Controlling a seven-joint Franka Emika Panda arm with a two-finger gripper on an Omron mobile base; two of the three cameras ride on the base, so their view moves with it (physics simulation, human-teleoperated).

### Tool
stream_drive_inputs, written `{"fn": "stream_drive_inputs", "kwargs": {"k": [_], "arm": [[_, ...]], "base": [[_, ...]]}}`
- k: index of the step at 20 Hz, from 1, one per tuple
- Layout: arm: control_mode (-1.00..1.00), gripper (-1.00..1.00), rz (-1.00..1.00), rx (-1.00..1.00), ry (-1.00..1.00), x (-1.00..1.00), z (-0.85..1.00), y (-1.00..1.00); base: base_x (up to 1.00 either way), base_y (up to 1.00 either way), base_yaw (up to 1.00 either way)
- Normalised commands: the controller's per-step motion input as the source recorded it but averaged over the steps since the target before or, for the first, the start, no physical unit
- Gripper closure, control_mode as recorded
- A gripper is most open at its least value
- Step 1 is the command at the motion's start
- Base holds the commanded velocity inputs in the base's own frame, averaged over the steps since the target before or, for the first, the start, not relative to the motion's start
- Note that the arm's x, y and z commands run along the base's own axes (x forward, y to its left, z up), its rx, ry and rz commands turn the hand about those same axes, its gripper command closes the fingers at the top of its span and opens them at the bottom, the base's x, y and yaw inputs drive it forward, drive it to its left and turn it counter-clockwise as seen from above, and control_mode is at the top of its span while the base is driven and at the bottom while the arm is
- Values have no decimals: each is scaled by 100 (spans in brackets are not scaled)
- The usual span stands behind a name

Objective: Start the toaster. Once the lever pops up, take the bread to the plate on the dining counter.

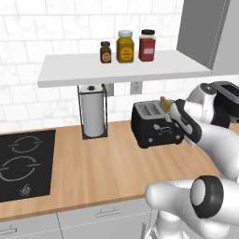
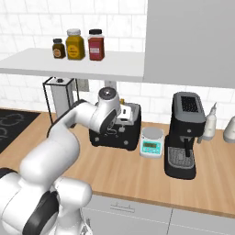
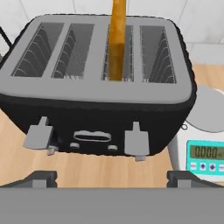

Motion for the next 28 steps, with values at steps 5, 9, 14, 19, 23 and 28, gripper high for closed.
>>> {"fn": "stream_drive_inputs", "kwargs": {"k": [5, 9, 14, 19, 23, 28], "arm": [[-100, -100, 0, 0, 0, 3, -45, 0], [-100, -100, 0, 0, 0, 6, -24, 0], [-100, -100, 0, 0, 0, 13, -2, 0], [-100, -100, 0, 0, 0, 14, 0, 0], [-100, -100, 0, 0, 0, 18, 0, 0], [-100, -100, 0, 0, 0, 16, -1, 0]], "base": [[0, 0, 0], [0, 0, 0], [0, 0, 0], [0, 0, 0], [0, 0, 0], [0, 0, 0]]}}
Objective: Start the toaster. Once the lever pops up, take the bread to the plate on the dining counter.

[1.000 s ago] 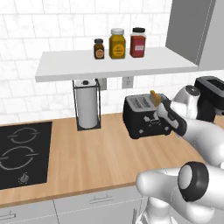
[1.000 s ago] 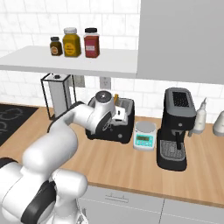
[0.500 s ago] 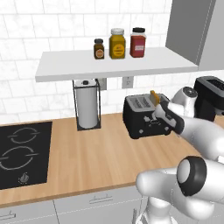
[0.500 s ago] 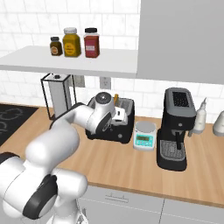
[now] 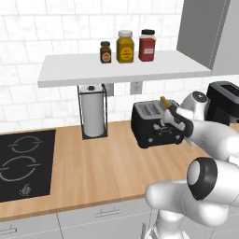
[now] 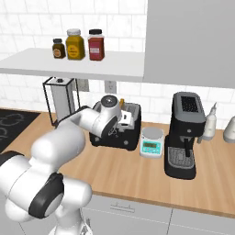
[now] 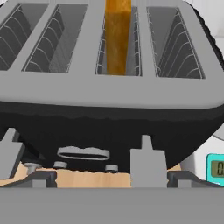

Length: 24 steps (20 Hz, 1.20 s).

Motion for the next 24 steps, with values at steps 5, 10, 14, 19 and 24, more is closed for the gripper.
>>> {"fn": "stream_drive_inputs", "kwargs": {"k": [5, 10, 14, 19, 24], "arm": [[-100, -100, 0, 0, 0, 4, -16, 0], [-100, -100, 0, 0, 0, -1, -27, 0], [-100, -100, 0, 0, 1, 0, -26, 0], [-100, -100, 0, 0, 1, 0, -29, 0], [-100, -100, 0, 0, 0, 0, -28, 0]], "base": [[0, 0, 0], [0, 0, 0], [0, 0, 0], [0, 0, 0], [0, 0, 0]]}}
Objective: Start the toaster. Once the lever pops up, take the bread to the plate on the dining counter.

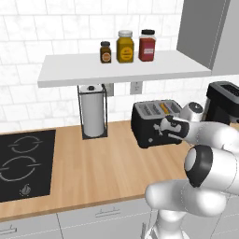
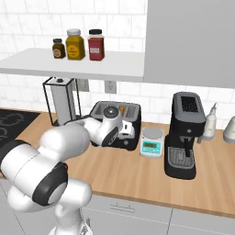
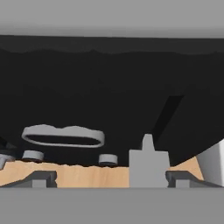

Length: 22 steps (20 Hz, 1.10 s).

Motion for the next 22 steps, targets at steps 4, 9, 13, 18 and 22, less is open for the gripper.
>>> {"fn": "stream_drive_inputs", "kwargs": {"k": [4, 9, 13, 18, 22], "arm": [[-100, -100, 0, 0, 0, 0, -27, 0], [-100, -100, 0, 0, 0, 0, -25, 0], [-100, -100, 0, 0, 0, 0, -10, 0], [-100, -100, 0, 0, 0, -1, -8, 0], [-100, -100, 0, 0, 0, -14, -8, 0]], "base": [[0, 0, 0], [0, 0, 0], [0, 0, 0], [0, 0, 0], [0, 0, 0]]}}
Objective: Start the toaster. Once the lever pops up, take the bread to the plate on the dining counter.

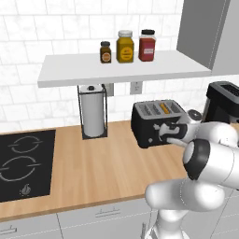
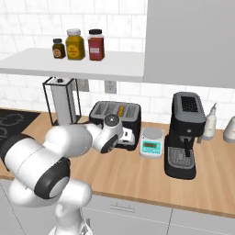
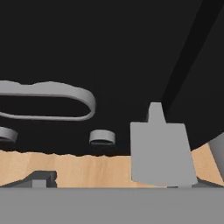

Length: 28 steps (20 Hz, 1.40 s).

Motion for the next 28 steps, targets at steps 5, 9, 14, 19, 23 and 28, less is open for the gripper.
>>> {"fn": "stream_drive_inputs", "kwargs": {"k": [5, 9, 14, 19, 23, 28], "arm": [[-100, -100, 0, 0, 0, -24, 0, -9], [-100, -100, 0, 0, -9, -28, 1, -19], [-100, -100, 0, 1, -10, -34, 42, -2], [-100, -100, 0, 0, -9, -26, 68, 0], [-100, -100, -2, 0, -8, -13, 83, 3], [-100, -100, -5, 0, -5, -13, 72, 0]], "base": [[0, 0, 0], [0, 0, 0], [0, 0, 0], [0, 0, 0], [0, 0, 0], [0, 0, 0]]}}
